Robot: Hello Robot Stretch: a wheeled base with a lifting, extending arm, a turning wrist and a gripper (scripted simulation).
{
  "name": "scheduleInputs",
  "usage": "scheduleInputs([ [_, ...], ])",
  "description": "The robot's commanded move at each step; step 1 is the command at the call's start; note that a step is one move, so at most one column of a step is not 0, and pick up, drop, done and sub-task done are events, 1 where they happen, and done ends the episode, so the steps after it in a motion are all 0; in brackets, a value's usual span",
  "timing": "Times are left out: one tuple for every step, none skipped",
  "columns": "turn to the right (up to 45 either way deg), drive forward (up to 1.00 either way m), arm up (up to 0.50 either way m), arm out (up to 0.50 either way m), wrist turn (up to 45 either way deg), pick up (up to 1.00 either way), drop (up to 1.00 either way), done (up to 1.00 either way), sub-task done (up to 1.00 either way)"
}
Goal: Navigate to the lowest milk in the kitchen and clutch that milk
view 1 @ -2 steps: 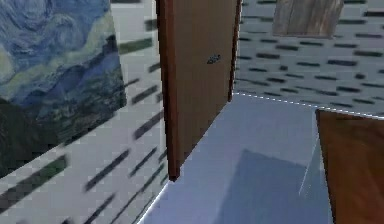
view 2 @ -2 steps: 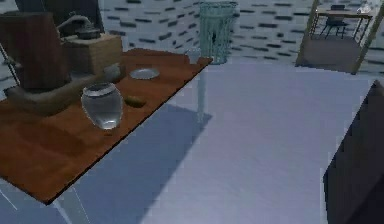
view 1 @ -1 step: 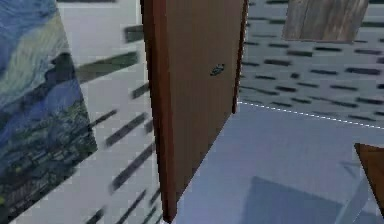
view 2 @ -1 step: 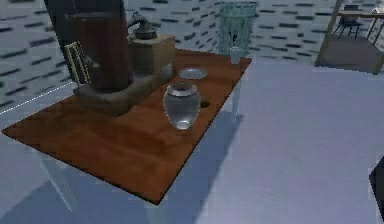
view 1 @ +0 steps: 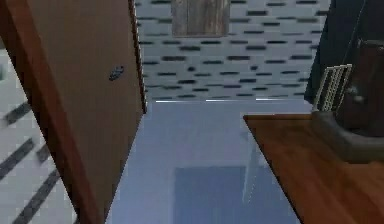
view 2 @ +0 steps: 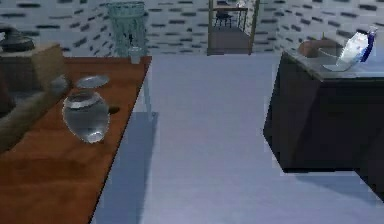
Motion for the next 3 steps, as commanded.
scheduleInputs([
  [0.0,1.00,0.00,0.00,0.0,0.00,0.00,0.00,0.00],
  [0.0,0.40,0.00,0.00,0.0,0.00,0.00,0.00,0.00],
  [39.0,0.00,0.00,0.00,0.0,0.00,0.00,0.00,0.00],
])
